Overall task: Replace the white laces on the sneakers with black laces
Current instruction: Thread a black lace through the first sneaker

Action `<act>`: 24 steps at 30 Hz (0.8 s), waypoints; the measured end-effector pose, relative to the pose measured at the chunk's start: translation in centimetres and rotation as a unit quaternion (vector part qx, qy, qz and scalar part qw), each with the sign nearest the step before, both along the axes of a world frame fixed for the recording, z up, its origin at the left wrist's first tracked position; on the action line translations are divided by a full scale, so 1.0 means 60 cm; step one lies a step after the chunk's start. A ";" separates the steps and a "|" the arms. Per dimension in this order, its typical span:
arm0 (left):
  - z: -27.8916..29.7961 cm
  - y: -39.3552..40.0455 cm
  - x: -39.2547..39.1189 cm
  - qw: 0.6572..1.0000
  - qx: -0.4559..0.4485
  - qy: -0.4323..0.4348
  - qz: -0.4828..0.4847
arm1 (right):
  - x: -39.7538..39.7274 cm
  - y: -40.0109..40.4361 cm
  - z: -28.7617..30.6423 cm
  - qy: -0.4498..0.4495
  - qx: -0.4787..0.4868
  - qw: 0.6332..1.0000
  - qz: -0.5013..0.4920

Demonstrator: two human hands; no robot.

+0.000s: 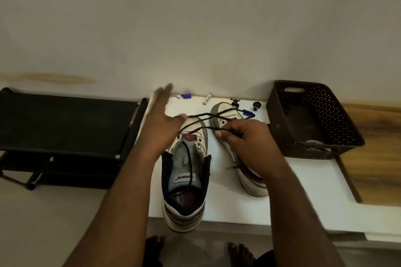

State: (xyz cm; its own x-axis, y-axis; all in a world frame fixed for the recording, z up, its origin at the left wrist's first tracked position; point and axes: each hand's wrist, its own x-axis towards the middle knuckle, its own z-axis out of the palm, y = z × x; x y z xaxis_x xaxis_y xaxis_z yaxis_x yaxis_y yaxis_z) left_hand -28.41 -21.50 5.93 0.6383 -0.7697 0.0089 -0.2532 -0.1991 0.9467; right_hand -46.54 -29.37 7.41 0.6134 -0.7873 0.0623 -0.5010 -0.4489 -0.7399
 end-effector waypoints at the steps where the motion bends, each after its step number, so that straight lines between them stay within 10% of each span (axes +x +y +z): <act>1: 0.007 0.001 -0.012 0.996 -0.002 0.043 -0.079 | 0.006 0.002 -0.003 -0.002 -0.001 1.000 0.002; 11: 0.023 0.019 -0.016 0.965 0.053 0.089 -0.240 | 0.016 0.003 -0.006 0.018 0.009 1.000 -0.010; 16: -0.012 0.002 0.011 0.997 0.007 -0.071 -0.006 | 0.004 0.003 0.004 0.165 0.069 0.980 0.089; 20: -0.031 0.002 0.039 0.942 0.010 -0.237 0.239 | 0.001 0.009 0.008 0.240 0.077 0.962 0.107; 24: -0.012 -0.002 0.004 0.954 -0.114 -0.145 0.237 | 0.015 0.018 -0.007 0.209 0.138 0.967 0.051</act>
